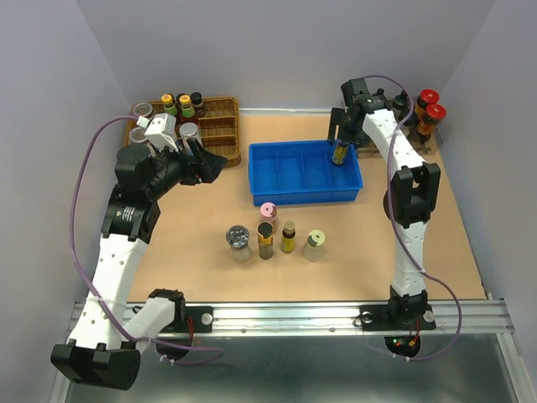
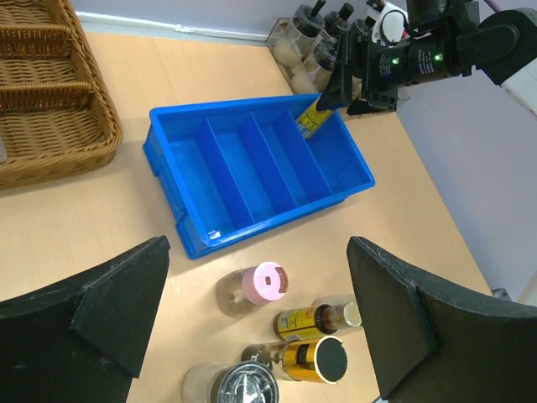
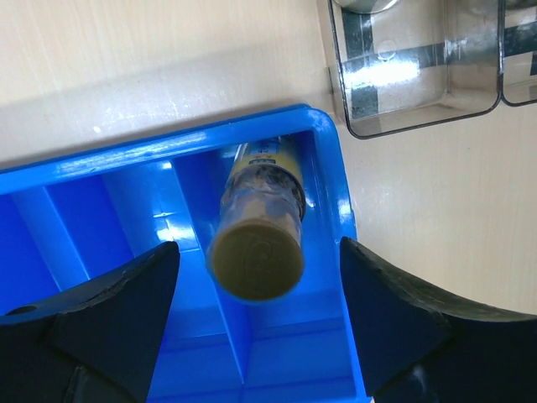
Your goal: Organize the condiment bottles
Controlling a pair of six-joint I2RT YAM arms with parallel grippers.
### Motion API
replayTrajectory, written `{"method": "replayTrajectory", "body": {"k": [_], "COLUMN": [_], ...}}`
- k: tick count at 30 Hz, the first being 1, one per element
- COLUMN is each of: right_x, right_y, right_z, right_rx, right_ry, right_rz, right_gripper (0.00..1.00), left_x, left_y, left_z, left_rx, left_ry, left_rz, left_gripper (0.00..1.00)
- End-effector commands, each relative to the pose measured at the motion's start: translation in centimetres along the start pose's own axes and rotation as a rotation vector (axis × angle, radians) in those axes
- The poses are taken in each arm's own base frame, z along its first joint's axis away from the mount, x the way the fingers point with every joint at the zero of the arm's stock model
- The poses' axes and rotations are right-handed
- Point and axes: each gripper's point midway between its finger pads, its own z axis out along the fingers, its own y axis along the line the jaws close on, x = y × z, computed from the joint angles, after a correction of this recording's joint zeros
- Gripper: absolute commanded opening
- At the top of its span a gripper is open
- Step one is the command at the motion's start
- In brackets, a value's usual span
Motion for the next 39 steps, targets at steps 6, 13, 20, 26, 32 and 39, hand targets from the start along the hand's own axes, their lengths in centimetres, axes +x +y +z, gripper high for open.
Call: {"method": "replayTrajectory", "body": {"k": [6, 13, 20, 26, 32, 39], "right_x": [-2.8, 8.9, 20.1, 23.1, 23.8, 25.4], "right_y": [-0.6, 0.8, 5.6, 6.2, 7.1, 7.7], "right_z": [-11.1, -17.2, -20.2, -19.4, -17.4, -16.2], "right_rx": [-0.112, -0.312, -0.443, -0.471, -0.45, -0.441], "right_ry": [-0.186, -0.052, 0.04, 0.011, -0.032, 0.009], "right_rz": [0.015, -0.087, -0.275, -0.28, -0.35, -0.398], "right_gripper": [0.88, 0.88, 0.89, 0.89, 0.89, 0.89], "left_x": [-1.2, -1.6, -1.5, -1.5, -1.4, -1.3], "left_y": [-1.0, -1.1, -0.9, -1.2, -1.4, -1.4], "left_z": [-0.6, -0.5, 0.4, -0.1, -0.7, -1.2], "left_rx": [0.028, 0.033, 0.044, 0.051, 0.055, 0.045], "left_ry": [-0.056, -0.079, -0.072, -0.089, -0.103, -0.104], "left_rz": [0.018, 0.009, -0.008, -0.009, -0.012, -0.009], "left_gripper": [0.99, 0.99, 0.99, 0.99, 0.99, 0.99]}}
